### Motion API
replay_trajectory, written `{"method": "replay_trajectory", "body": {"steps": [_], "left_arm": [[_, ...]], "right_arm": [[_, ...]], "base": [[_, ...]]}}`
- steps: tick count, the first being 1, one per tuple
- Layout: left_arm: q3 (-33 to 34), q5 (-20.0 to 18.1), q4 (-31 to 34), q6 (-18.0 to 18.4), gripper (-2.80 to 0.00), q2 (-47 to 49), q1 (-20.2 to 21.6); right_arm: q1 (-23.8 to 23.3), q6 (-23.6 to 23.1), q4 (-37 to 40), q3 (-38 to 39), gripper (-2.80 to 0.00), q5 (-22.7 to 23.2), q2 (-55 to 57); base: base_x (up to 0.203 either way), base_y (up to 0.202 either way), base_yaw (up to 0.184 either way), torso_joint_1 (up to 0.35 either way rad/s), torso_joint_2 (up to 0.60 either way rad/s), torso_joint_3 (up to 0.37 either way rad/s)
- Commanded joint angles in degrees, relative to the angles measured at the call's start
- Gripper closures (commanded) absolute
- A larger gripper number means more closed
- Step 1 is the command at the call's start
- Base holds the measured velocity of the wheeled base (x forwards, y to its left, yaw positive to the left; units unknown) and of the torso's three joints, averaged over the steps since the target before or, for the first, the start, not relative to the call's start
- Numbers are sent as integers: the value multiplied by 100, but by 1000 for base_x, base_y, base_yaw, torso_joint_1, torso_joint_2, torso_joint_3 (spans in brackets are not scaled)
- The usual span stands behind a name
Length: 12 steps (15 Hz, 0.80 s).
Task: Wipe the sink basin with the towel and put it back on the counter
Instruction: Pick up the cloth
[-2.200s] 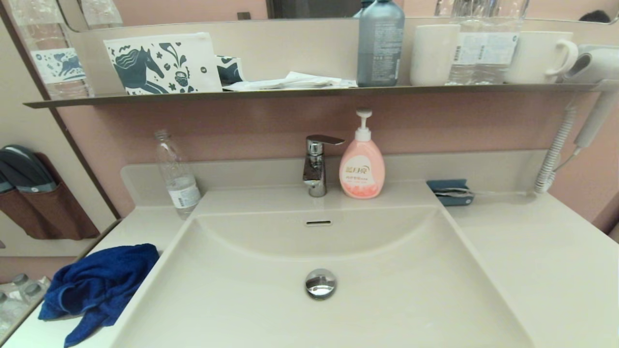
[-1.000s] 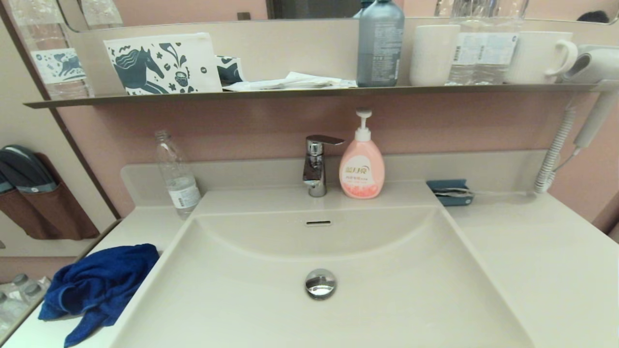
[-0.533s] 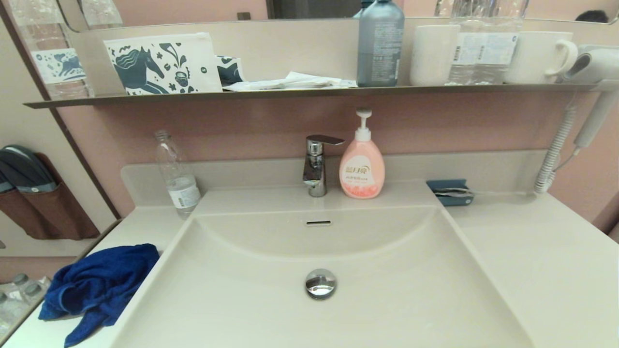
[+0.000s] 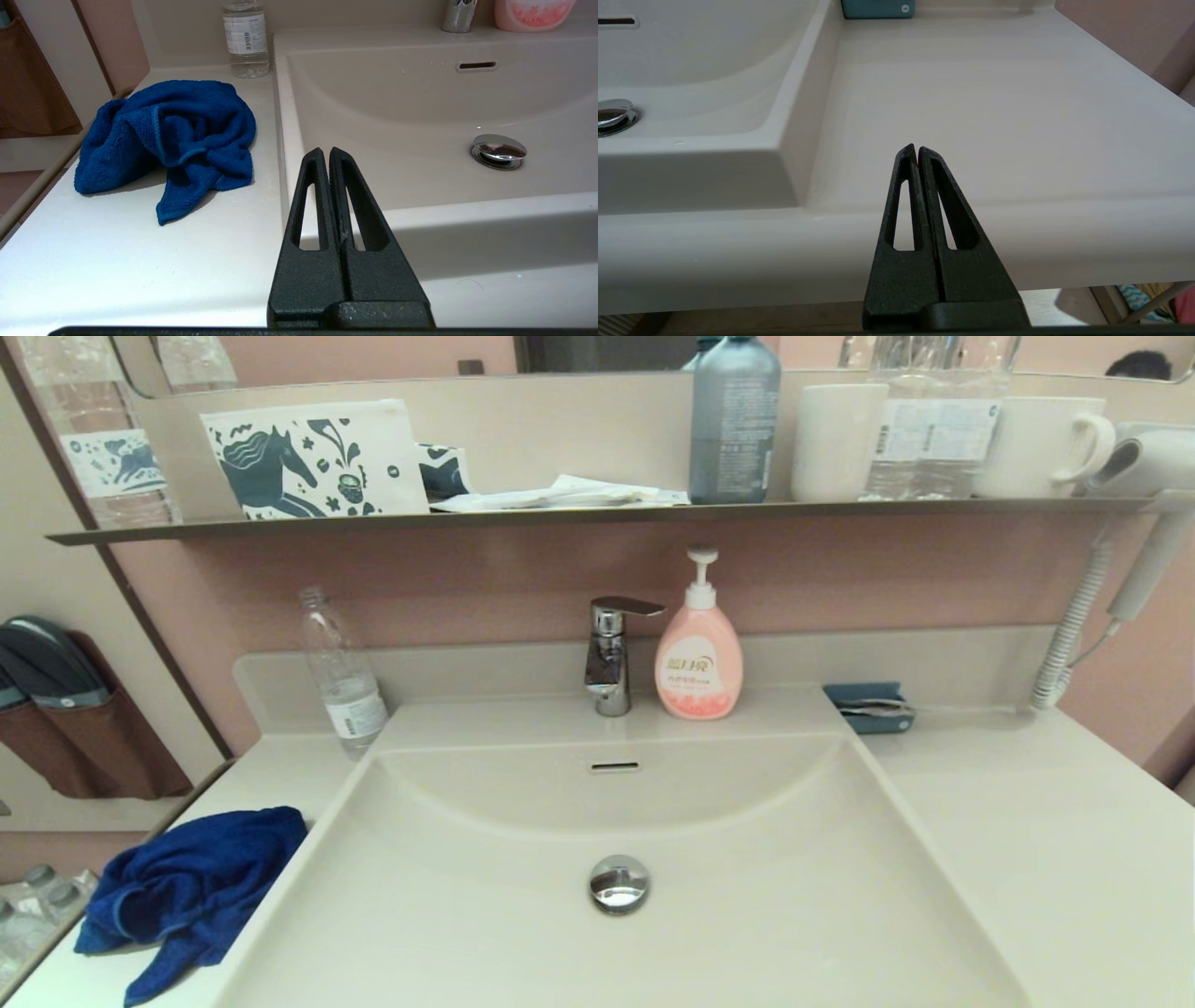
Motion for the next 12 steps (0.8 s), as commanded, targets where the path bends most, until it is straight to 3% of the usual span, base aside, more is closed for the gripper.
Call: {"method": "replay_trajectory", "body": {"steps": [1, 7, 12], "left_arm": [[0, -2, -2, 0, 0, 6, 2], [0, 5, -2, 29, 0, 6, 4], [-115, 77, 80, 369, 0, 175, 16]], "right_arm": [[0, -7, 1, 0, 0, 0, 7], [0, 0, 1, 0, 0, 0, 7], [0, 0, 1, 0, 0, 0, 7]], "base": [[0, 0, 0, 0, 0, 0], [0, 0, 0, 0, 0, 0], [0, 0, 0, 0, 0, 0]]}}
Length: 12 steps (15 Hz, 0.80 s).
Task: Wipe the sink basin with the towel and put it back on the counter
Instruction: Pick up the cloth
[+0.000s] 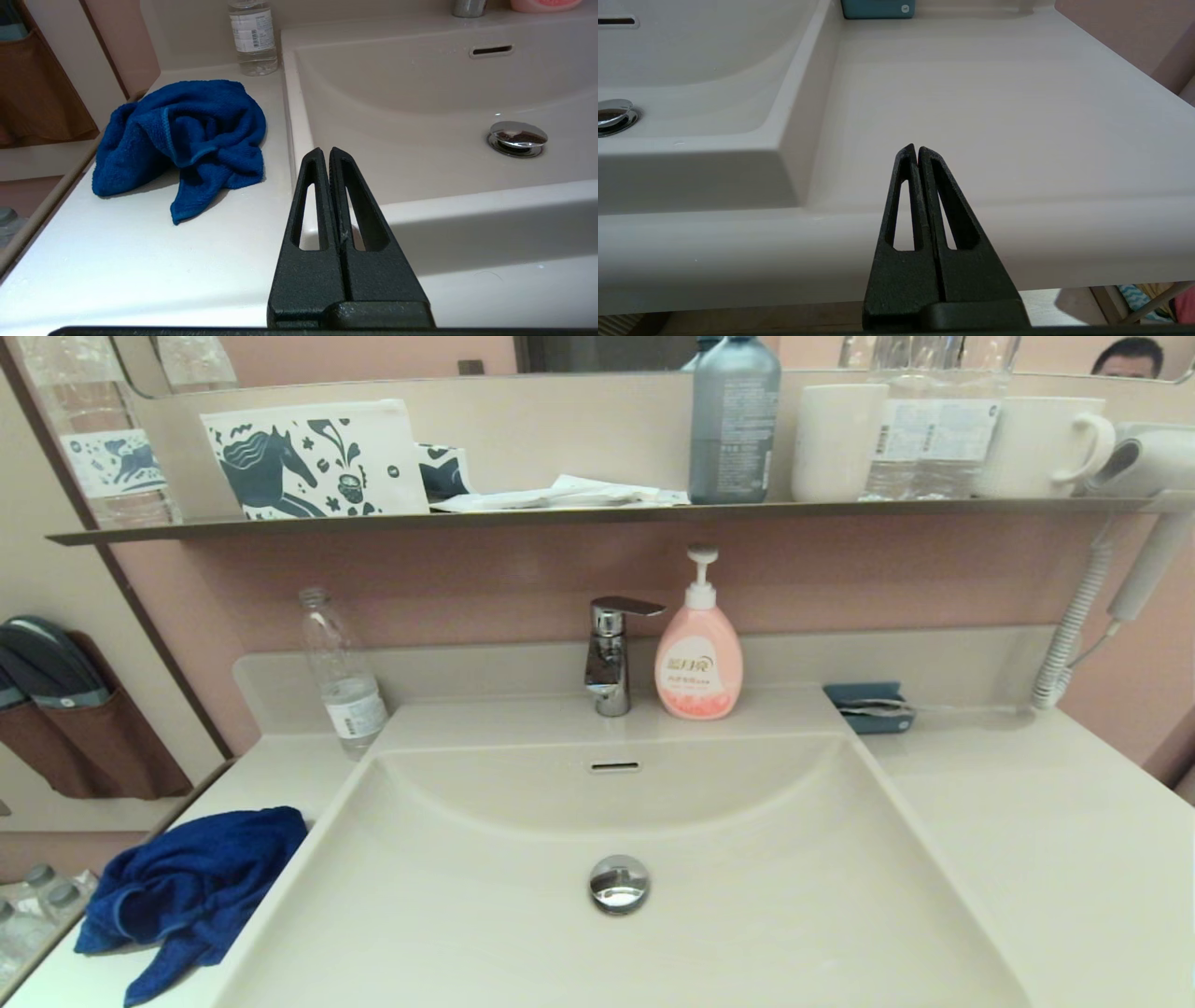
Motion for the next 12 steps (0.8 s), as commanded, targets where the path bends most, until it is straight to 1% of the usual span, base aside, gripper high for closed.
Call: {"method": "replay_trajectory", "body": {"steps": [1, 3, 7, 9, 12], "left_arm": [[-293, 15, 16, 20, 0, 420, 1], [-670, 48, 19, -31, 0, 1200, -2], [-1426, 119, -10, -76, 0, 3289, 59], [-1893, 227, -7, -84, 0, 4327, 254], [-2758, 306, 136, -3, 0, 5789, 837]], "right_arm": [[0, 1, 5, 0, 0, 0, 7], [0, -1, 4, 0, 0, 0, 7], [0, -8, 1, 0, 0, 0, 7], [0, 1, 5, 0, 0, 0, 7], [0, 1, 7, 0, 0, 0, 7]], "base": [[0, 0, 0, 0, 0, 0], [0, 0, 0, 0, 0, 0], [0, 0, 0, 0, 0, 0], [0, 0, 0, 0, 0, 0], [0, 0, 0, 0, 0, 0]]}}
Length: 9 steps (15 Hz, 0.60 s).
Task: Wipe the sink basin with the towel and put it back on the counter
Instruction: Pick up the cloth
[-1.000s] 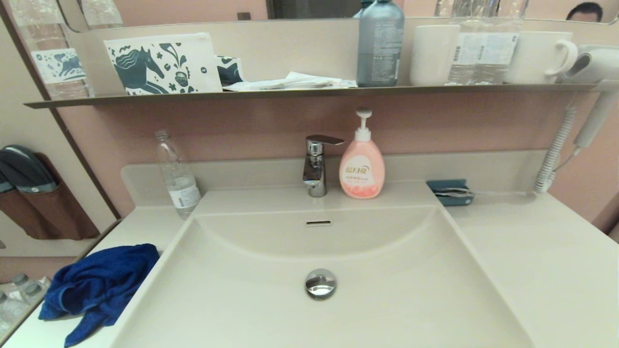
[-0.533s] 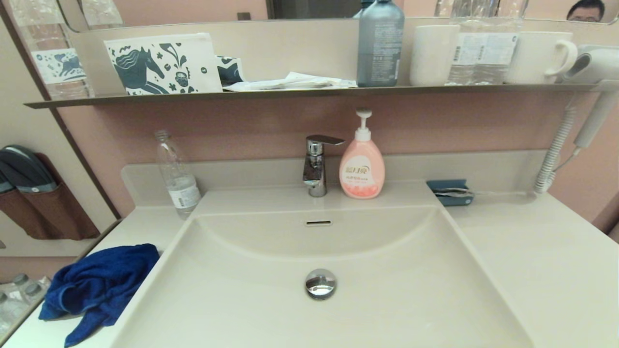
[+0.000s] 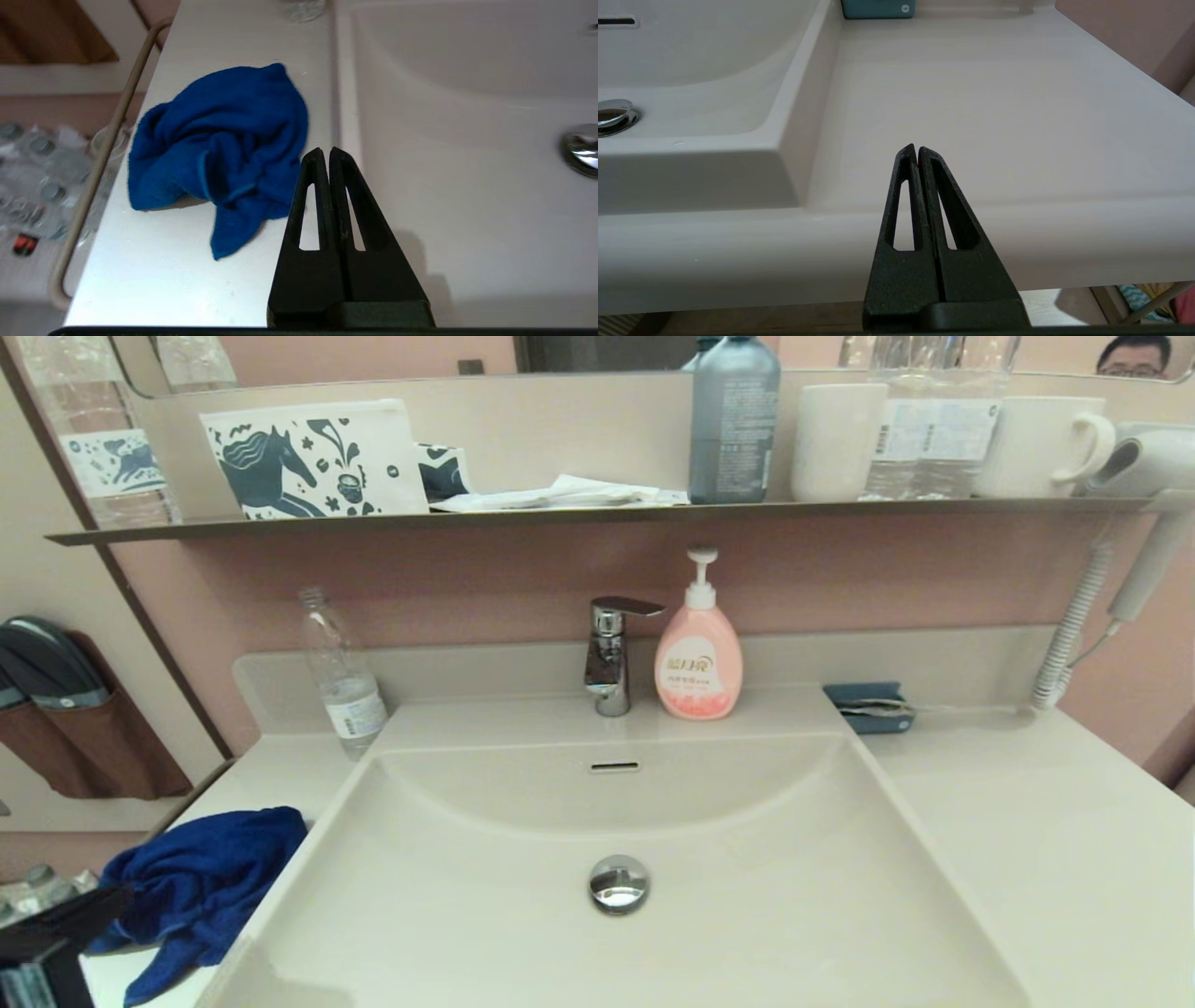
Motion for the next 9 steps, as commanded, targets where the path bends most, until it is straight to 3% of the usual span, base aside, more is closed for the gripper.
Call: {"method": "replay_trajectory", "body": {"steps": [1, 3, 4, 6, 9], "left_arm": [[-795, 24, 290, 192, 0, 1617, 544], [-1223, -107, 713, 695, 0, 2123, 1026], [-1357, -210, 787, 934, -280, 2286, 1201], [-1705, -195, 1089, 1230, -280, 2627, 1456], [-2861, -148, 2548, 1214, -280, 3060, 1677]], "right_arm": [[0, -10, 1, 0, 0, 0, 7], [0, -1, 1, 0, 0, 0, 7], [0, -5, 2, 0, 0, 0, 7], [0, -2, 1, 0, 0, 0, 7], [0, -10, 1, 0, 0, 0, 7]], "base": [[0, 0, 0, 0, 0, 0], [0, 0, 0, 0, 0, 0], [0, 0, 0, 0, 0, 0], [0, 0, 0, 0, 0, 0], [0, 0, 0, 0, 0, 0]]}}
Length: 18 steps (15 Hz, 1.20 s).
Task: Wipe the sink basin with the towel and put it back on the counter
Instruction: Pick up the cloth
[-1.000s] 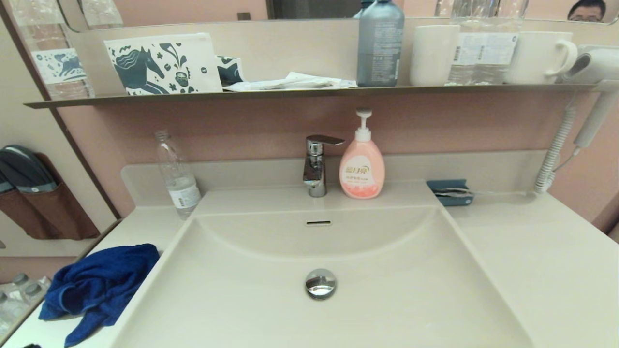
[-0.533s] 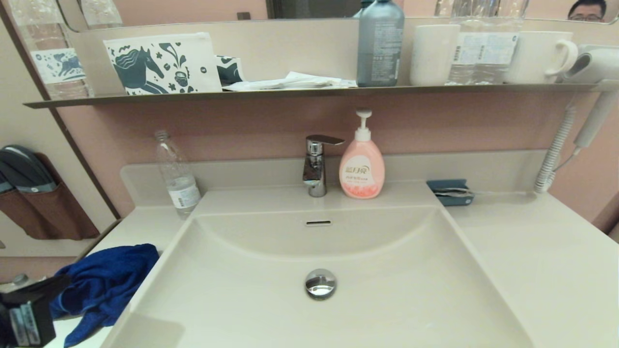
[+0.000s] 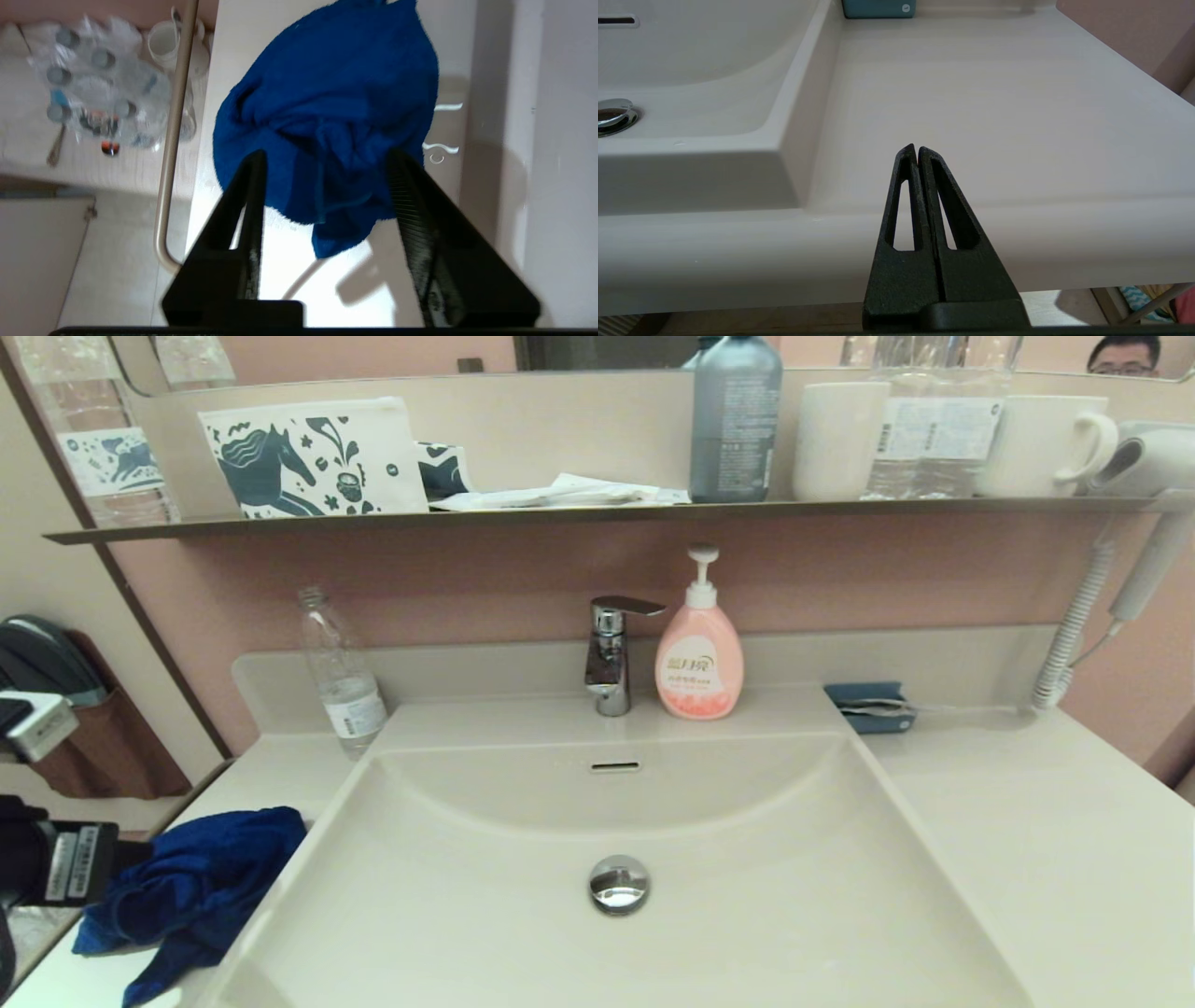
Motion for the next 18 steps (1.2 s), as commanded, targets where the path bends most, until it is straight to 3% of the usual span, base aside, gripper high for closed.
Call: {"method": "replay_trajectory", "body": {"steps": [1, 4, 7, 9, 12, 16, 18], "left_arm": [[-895, 5, 1223, -78, -280, 582, 139], [-1577, 7, 1970, -182, -280, 1090, 174], [-1898, -106, 2221, -627, -280, 1579, 136], [-1918, -257, 2228, -737, -280, 1852, 158], [-2057, -298, 2209, -708, -280, 2184, 307], [-2417, -697, 2198, -636, -280, 2654, 507], [-2448, -842, 2196, -386, -280, 2833, 660]], "right_arm": [[0, 0, 1, 0, 0, 0, 7], [0, -3, 8, 0, 0, 0, 7], [0, 0, 1, 0, 0, 0, 7], [0, 0, 1, 0, 0, 0, 7], [0, 0, 4, 0, 0, 0, 7], [0, -2, 1, 0, 0, 0, 7], [0, 0, 1, 0, 0, 0, 7]], "base": [[0, 0, 0, 0, 0, 0], [0, 0, 0, 0, 0, 0], [0, 0, 0, 0, 0, 0], [0, 0, 0, 0, 0, 0], [0, 0, 0, 0, 0, 0], [0, 0, 0, 0, 0, 0], [0, 0, 0, 0, 0, 0]]}}
